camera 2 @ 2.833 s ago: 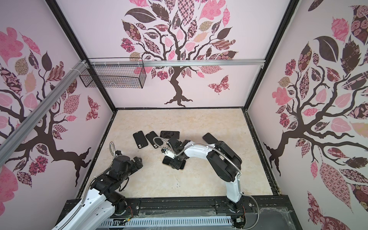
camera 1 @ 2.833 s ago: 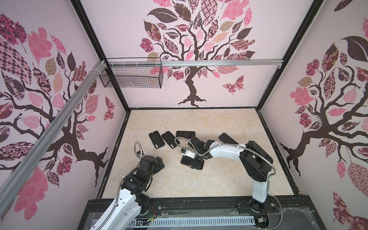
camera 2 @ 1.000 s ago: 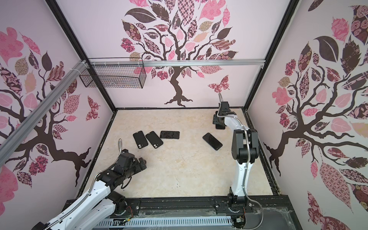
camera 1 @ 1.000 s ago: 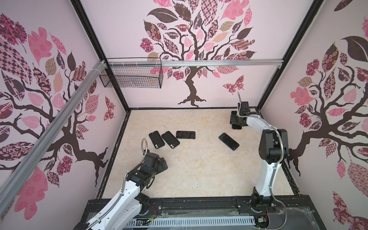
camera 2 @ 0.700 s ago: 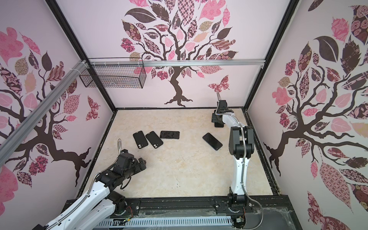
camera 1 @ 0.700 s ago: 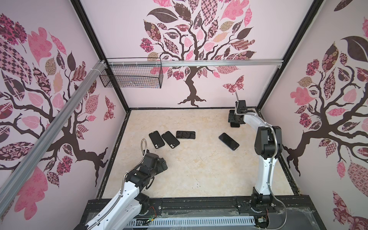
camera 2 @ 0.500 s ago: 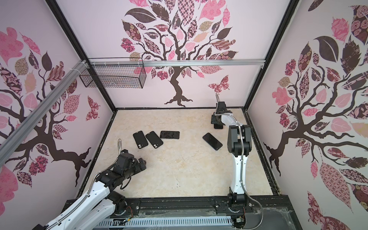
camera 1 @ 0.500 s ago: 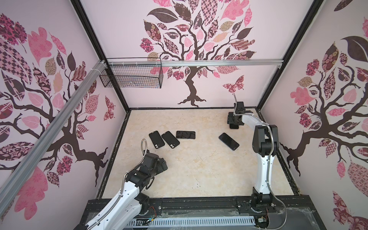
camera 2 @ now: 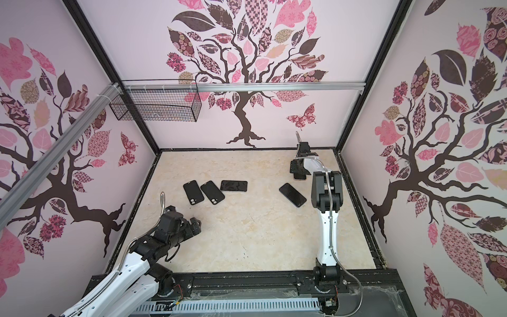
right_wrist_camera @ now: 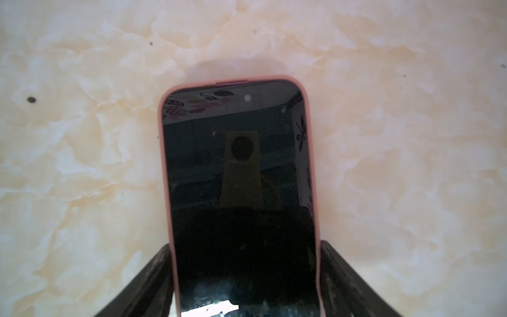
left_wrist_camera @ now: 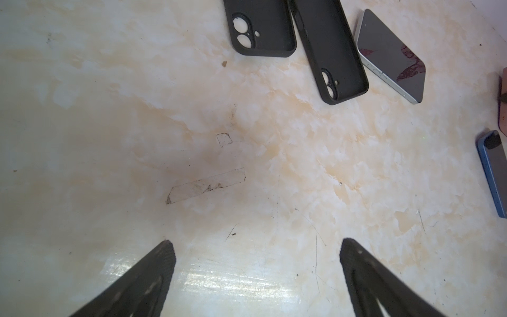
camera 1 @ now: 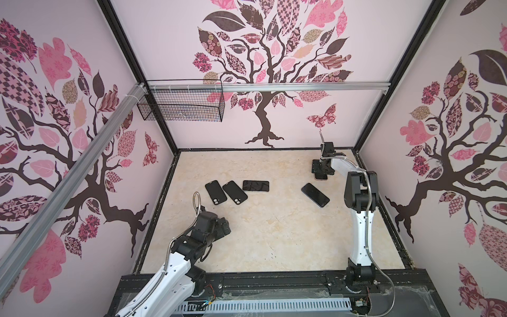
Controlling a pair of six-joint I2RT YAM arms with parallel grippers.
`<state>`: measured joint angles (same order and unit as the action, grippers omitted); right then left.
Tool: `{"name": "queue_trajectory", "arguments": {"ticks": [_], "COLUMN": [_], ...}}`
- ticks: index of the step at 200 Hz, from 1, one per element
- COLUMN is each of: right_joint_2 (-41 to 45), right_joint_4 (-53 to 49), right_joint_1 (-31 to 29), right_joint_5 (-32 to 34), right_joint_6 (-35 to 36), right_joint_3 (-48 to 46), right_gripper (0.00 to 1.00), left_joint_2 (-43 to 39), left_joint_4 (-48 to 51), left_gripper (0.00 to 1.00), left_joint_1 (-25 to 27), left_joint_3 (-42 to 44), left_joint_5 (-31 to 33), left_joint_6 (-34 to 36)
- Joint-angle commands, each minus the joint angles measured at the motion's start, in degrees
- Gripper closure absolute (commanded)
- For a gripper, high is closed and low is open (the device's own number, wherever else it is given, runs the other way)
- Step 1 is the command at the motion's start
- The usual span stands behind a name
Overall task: Put the phone into the phone case
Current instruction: 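Carry the pink-cased phone to the far table corner and set it down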
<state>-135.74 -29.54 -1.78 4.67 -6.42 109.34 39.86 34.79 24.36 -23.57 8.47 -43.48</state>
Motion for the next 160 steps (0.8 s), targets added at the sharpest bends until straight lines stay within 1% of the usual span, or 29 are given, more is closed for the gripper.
{"name": "queue_trajectory", "arguments": {"ticks": [1,18,33,61,80,124,160], "right_joint_2": [-2.3,-2.3,-2.2,-1.0,0.9,8.5,18.5], "right_joint_4": [-1.4,-1.9,-2.2,-2.6,-2.3,-0.5,2.5], "right_joint_1": [0.0,0.0,0.1,0.0,0.0,0.0,0.0], "right_joint_5": [-1.5,-2.0,-2.7,-3.2,-3.4,-4.2,-5.4], "right_joint_6": [0.0,0.3,0.8,1.1,1.3,0.5,-1.0], "right_joint_3": [2.1,2.2,2.1,1.6,0.6,-3.8,-12.3], "right_gripper": [0.46,0.38,0.25,0.12,0.01,0.0,0.0], "left_joint_2": [-0.1,-0.1,-0.1,0.0,0.1,1.4,4.2], "left_joint_4": [-0.8,-0.7,-0.7,-0.7,-0.7,-0.7,-1.9], "left_gripper": [0.03,0.03,0.03,0.03,0.03,0.03,0.03], "left_joint_1": [-0.3,-0.3,-0.3,-0.3,-0.3,-0.3,-0.4], "left_joint_3": [-1.7,-1.7,-1.7,-1.8,-1.8,-2.9,-4.8], "left_joint_5": [0.0,0.0,0.0,0.2,0.3,0.7,0.4], "left_joint_6": [0.2,0.2,0.2,0.2,0.2,0.4,1.4]}}
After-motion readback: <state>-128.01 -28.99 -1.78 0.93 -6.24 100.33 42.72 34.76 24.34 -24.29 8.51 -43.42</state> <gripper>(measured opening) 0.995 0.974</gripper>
